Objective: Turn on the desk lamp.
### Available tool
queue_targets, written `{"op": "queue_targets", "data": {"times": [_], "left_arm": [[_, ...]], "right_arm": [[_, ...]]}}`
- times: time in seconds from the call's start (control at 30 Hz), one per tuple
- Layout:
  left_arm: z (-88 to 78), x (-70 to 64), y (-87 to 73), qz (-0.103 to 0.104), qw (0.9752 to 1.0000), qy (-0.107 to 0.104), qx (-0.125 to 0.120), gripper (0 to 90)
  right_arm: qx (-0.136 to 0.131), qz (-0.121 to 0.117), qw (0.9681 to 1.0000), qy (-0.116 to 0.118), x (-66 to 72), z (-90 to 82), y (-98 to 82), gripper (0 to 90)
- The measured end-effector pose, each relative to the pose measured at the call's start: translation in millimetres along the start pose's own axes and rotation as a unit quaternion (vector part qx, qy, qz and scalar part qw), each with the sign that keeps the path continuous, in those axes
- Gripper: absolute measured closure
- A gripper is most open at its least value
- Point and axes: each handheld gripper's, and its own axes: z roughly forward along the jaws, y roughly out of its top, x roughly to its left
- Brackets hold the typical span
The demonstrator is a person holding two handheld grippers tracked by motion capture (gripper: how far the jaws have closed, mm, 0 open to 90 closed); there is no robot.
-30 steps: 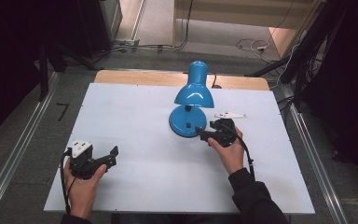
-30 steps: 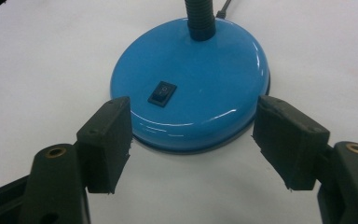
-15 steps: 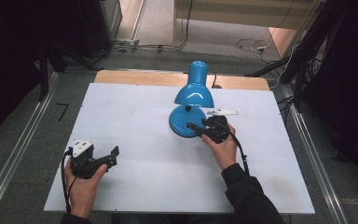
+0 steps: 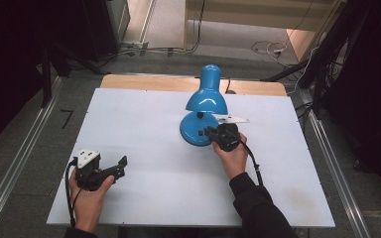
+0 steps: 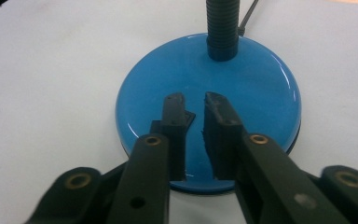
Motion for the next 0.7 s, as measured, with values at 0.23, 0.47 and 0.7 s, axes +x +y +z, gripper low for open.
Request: {"op": "queue_targets", "data": {"times": [0.23,0.47,0.7], "left_arm": [[-4.0,-1.0,0.1,-0.001,1.0000,-0.001,-0.008,9.2],[-3.2,-0.7,-0.2,0.000,1.0000,-0.007,-0.007,9.2],[-0.7,0.7,0.2,-0.003,1.0000,-0.007,-0.005,9.2]], "right_arm": [[0.000,-0.004,1.0000,-0.002,4.3,1.7,1.7,87.5],[-0.005,-0.004,1.0000,-0.001,7.2,3.4,4.2,87.5],[-0.006,0.002,1.0000,-0.006,1.8,5.2,5.1,87.5]]}}
